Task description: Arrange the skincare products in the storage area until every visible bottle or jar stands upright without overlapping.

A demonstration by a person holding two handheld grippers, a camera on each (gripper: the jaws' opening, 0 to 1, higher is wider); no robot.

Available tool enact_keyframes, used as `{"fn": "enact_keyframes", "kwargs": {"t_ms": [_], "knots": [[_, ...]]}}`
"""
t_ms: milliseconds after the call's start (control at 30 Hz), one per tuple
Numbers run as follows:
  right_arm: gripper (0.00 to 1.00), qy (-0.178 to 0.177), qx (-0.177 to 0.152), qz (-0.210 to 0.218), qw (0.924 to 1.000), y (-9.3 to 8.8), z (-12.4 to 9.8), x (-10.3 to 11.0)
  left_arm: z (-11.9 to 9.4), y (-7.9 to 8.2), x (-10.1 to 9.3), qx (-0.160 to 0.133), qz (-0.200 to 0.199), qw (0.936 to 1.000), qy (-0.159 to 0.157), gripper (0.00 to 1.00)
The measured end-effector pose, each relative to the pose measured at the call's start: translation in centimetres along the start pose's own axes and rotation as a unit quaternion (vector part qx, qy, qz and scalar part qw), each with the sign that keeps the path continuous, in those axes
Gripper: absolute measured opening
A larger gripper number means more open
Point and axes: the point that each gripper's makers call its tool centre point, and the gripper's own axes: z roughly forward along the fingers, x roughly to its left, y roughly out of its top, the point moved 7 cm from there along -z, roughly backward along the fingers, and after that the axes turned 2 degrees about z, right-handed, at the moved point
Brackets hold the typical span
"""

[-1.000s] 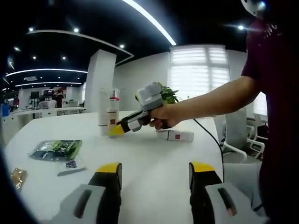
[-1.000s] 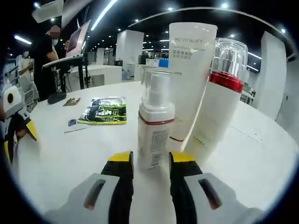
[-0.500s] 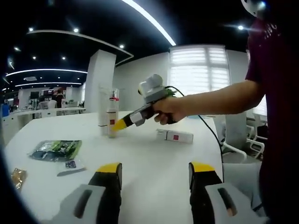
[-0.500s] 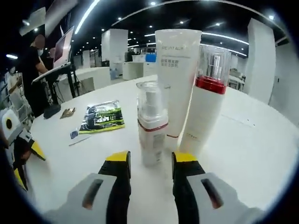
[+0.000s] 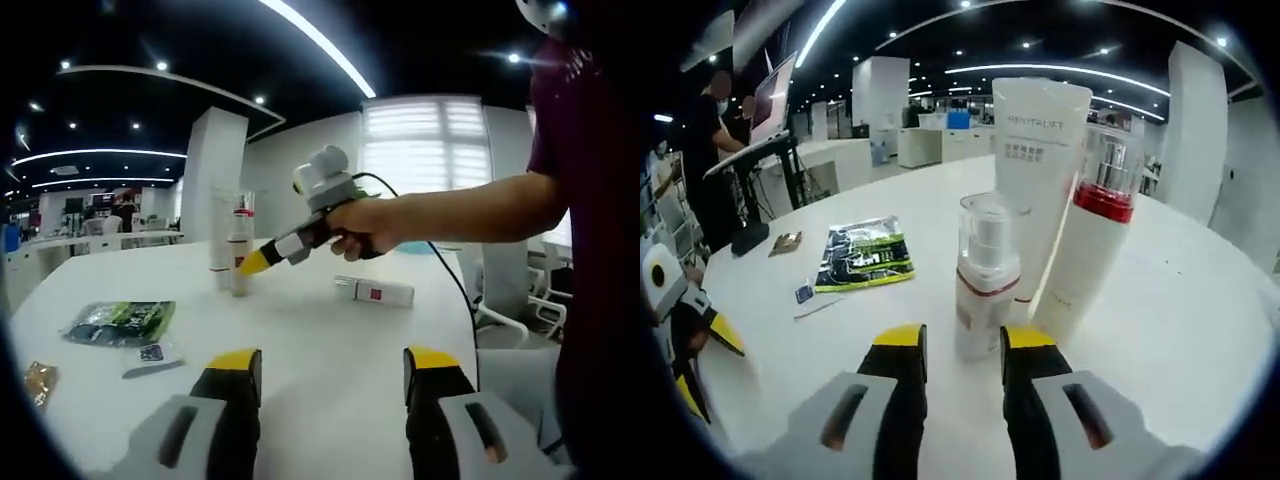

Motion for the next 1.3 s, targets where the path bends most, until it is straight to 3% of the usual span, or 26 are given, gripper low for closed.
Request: {"fn": "enact_keyframes", "kwargs": {"t_ms": [367,667,833,1000,1300], "knots": [[0.27,-0.011,0.002,0.009,0.9999,0.6,1.1,-0.5,0.0,-0.1,0.0,0.004,0.003,1.0000,0.001,0.58],[0.29,-0.057,-0.035,0.090,0.9937,1.3,1.2,-0.8,0.0,-0.1,0.0,0.003,0.004,1.0000,0.000,0.58],[0.22,-0.060,-0.030,0.085,0.9941,1.2,1.5,-0.5,0.0,-0.1,-0.1,0.002,0.004,1.0000,-0.002,0.58],[0.19,-0.077,-0.023,0.049,0.9956,1.2,1.3,-1.0,0.0,-0.1,-0.1,0.002,0.004,1.0000,-0.002,0.58],[0.18,-0.094,-0.028,0.070,0.9927,0.9,1.2,-1.2,-0.1,-0.1,-0.1,0.003,0.006,1.0000,-0.002,0.58]]}}
